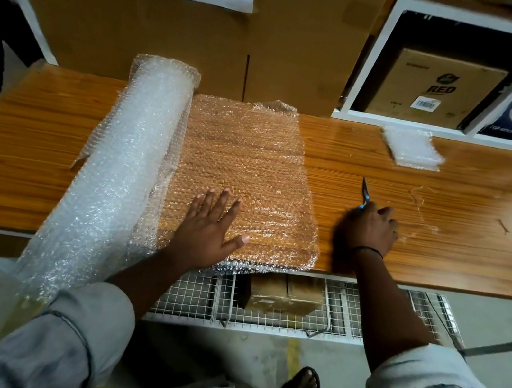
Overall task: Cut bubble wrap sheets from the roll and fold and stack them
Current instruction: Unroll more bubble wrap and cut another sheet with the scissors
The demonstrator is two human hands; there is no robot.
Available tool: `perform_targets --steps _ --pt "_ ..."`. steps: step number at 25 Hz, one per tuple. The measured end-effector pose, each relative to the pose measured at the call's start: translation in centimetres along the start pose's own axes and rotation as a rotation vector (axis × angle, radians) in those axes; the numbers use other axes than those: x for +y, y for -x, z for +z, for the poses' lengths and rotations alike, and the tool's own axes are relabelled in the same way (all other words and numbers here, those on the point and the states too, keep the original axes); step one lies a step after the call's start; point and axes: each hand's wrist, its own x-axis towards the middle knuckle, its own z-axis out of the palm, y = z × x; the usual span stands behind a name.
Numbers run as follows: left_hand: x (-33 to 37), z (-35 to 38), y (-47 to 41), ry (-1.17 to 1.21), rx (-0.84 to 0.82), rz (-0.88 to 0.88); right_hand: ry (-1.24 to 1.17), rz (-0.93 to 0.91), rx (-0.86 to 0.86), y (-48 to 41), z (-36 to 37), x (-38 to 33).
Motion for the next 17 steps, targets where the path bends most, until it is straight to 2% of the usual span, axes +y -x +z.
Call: perform_targets --steps 3,8,12,14,15,17 --pt "0.0 -0.1 0.0 0.007 0.0 -0.002 -0.04 -0.031 -0.036 0.2 -0.9 0.2" --pt "0.3 -0.4 0.4 0.009 -0.006 -0.001 -0.136 0.041 -0.125 0.4 -3.5 -0.1" --pt "0.3 -0.7 0.6 0.034 -0.058 -0.012 -0.153 0.038 -0.286 1.3 -5.5 -0.9" --pt "0.6 -1.0 1.1 0.088 -0.054 0.006 -0.403 0.067 -0.322 3.1 -5.8 -1.5" --pt "0.8 -1.0 1.8 0.112 -0.024 0.038 -0.667 0.125 -0.385 4.6 -5.9 -1.9" --pt "1.7 -0.3 3.4 0.071 0.07 0.147 -1.285 0.31 -0.65 8.8 -6.6 -2.7"
